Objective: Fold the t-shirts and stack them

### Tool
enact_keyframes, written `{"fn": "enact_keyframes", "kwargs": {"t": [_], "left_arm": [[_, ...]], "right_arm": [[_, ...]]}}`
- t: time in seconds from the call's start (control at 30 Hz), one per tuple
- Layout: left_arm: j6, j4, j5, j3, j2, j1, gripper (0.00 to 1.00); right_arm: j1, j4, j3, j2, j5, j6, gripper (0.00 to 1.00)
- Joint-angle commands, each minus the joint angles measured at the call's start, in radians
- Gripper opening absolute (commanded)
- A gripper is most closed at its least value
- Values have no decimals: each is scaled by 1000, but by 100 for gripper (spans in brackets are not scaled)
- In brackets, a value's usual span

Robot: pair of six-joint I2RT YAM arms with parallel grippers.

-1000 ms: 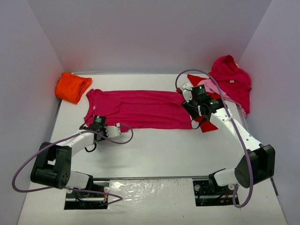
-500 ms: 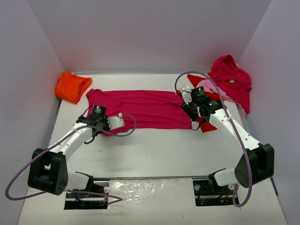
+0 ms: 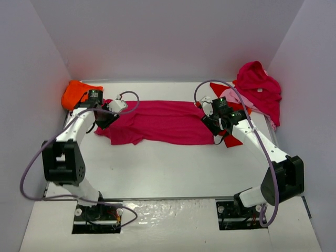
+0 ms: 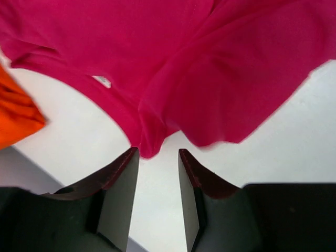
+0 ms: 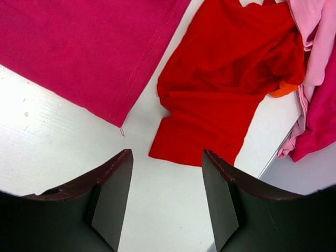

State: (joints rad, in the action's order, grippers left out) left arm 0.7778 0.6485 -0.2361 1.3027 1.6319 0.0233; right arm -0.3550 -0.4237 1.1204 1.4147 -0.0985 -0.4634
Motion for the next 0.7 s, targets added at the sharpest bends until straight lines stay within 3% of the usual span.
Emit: {"fn": "enact_keyframes", "kwargs": {"t": [0.0,0.17,0.4,0.57,0.67], "left_arm": [[-66,-108,37,-36,-2,-17,36],[-7,-132,26,-119,-159,11,36],[148,4,59,-230,-322,63,35],[234,-136,169,-373,-343,83,35],[337,-314,288,-503,-328,113,35]], "right_arm": [[-2,27,-9,-20,-7,2,52],[-2,28,-22,-10,-14,-2,53],[-2,42,-25,17,14,16,54],[-4,43,-15,29,21,24,54],[-4,42,-14,28,11,23,54]]}}
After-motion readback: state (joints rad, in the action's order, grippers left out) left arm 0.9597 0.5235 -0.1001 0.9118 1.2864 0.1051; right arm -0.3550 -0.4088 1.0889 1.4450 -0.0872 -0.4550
